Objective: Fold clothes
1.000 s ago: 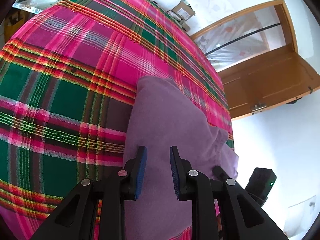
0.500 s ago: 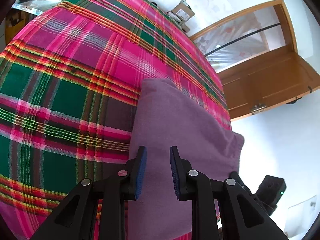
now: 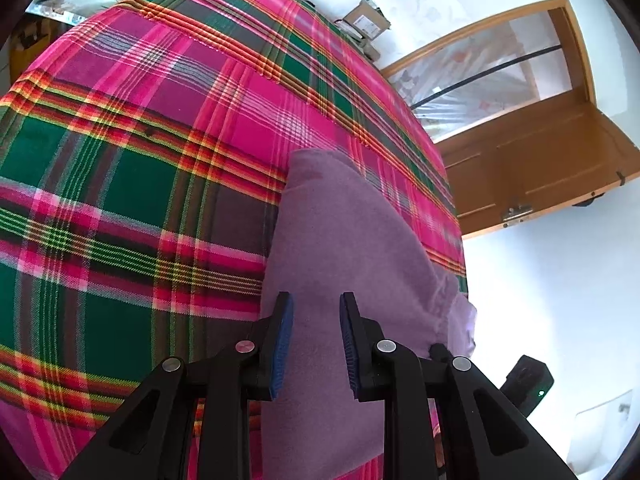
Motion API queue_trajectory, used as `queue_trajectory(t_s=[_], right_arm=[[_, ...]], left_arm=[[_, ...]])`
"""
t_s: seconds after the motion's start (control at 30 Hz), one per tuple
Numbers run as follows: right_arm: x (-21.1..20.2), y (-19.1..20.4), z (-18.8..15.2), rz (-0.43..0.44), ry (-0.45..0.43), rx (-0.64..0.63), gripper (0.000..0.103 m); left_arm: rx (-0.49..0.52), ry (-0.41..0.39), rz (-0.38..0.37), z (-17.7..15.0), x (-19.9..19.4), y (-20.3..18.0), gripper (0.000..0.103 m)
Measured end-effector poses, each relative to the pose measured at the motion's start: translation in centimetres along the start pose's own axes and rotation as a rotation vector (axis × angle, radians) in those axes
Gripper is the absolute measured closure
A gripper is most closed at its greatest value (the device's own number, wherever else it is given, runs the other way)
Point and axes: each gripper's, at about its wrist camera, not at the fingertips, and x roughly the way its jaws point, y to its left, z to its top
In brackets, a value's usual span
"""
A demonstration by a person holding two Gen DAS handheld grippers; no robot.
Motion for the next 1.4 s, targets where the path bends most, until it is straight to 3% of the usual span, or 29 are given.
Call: queue_trajectory(t_s=[0.17,0.23,0.37,0.67,0.87,1.1,1.4], right_arm=[[-2.7,2.0,-0.2,-0.060,-0.119,-0.089,0.070],[-3.2,3.2,-0.5,-0.035,-0.141,-0.141,0.070],[-1.9,4.7,-1.9,-0.039,-0.086,-0.222,0.070],[-2.2,4.7,-4.1,-0.113,-0.060,-0.240,0.071],[-2.1,7.1,-3.2,-0.020,-0.087,-0.269,0.071],[0.1,8.8,-5.2,-0.014,-0.005,-0.318,0.071],[-0.6,9.2,-7.0,-0.054,-0.012,-0.351,0.071]], left_arm=[[0.005,-0.015,0.008,-0.6,-0.7,0.2,0.078],[0.005,-0.017,0.018,-0.9,-0.8,0.4,0.078],[0.005,0.000,0.027,-1.8,-0.9,0.7,0.078],[0.005,0.053,0.025,-4.2,-0.8,1.4,0.078],[0.015,0.063,0.007,-5.3,-1.0,1.4,0.078],[0.023,0.072,-0.012,-6.4,-1.3,1.6,0.081],[0.068,0.062,0.021,-7.8,-2.1,1.8,0.084]])
